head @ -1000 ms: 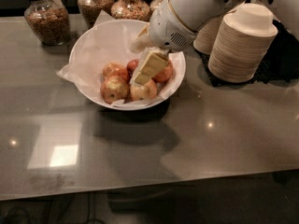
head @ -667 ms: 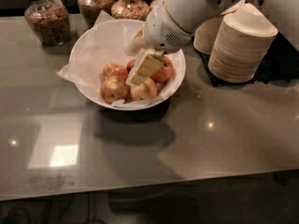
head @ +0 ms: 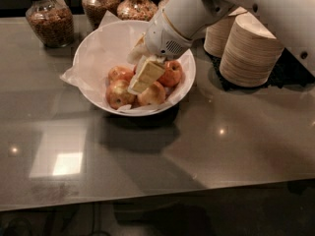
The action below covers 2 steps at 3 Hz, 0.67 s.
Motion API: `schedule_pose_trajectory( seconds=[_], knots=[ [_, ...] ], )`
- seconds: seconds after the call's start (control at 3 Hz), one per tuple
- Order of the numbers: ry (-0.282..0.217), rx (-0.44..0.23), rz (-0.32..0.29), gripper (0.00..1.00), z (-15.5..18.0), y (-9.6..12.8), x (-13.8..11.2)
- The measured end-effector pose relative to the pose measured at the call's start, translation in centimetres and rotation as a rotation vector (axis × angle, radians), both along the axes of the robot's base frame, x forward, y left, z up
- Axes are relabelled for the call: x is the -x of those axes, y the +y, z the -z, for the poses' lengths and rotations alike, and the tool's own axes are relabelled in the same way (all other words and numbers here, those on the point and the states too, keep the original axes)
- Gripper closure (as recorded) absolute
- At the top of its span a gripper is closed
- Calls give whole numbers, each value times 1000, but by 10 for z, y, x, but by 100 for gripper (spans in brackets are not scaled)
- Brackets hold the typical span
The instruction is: Pick apple from white bowl
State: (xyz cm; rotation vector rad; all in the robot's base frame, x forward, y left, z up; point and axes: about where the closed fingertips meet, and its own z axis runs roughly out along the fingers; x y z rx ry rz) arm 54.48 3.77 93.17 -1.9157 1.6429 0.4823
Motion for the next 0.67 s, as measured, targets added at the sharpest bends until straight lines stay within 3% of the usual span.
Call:
schedule_pose_trajectory(
  seconds=[0.67],
  knots=[
    [64, 3, -24, 39, 25, 11, -7]
  ],
)
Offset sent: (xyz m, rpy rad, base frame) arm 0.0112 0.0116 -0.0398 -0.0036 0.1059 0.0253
